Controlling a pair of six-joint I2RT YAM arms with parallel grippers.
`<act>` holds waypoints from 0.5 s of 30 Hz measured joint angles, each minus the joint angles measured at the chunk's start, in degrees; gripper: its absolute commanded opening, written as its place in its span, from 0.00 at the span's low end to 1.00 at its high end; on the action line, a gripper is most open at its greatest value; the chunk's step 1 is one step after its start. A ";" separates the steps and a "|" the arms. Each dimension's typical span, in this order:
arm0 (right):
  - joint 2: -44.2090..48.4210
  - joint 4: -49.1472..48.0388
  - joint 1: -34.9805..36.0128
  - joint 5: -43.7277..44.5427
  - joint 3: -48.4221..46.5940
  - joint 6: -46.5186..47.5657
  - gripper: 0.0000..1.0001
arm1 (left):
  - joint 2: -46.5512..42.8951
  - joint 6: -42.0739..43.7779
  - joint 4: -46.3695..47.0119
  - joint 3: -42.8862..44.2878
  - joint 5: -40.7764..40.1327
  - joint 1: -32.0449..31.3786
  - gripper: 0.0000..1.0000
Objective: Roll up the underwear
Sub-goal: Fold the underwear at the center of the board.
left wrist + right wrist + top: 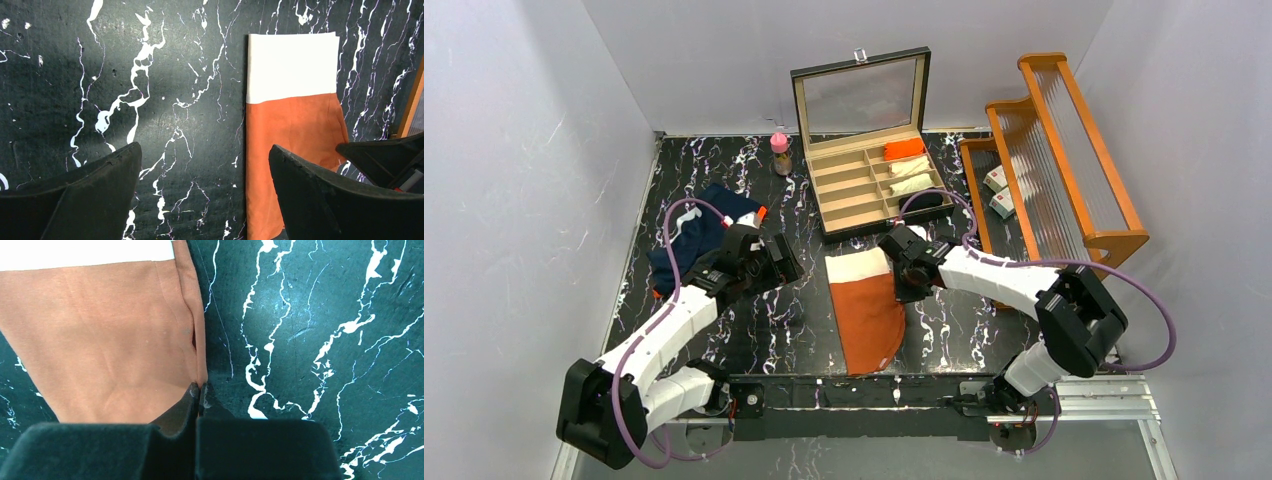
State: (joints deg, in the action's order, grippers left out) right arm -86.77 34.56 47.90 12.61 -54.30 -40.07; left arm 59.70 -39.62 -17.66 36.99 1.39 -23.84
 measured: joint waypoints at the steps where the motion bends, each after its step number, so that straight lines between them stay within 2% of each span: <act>1: -0.21 0.07 0.07 0.17 -0.03 0.02 0.01 | 0.00 0.00 0.07 -0.01 0.18 0.17 0.96; 15: -1.95 1.64 0.58 1.23 -3.32 1.95 0.01 | -0.61 -0.12 0.48 -1.33 1.26 2.48 0.98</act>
State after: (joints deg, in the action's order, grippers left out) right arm -88.72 36.20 48.48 13.85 -57.61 -38.12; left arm 59.09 -39.73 -17.19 35.66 2.64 -21.35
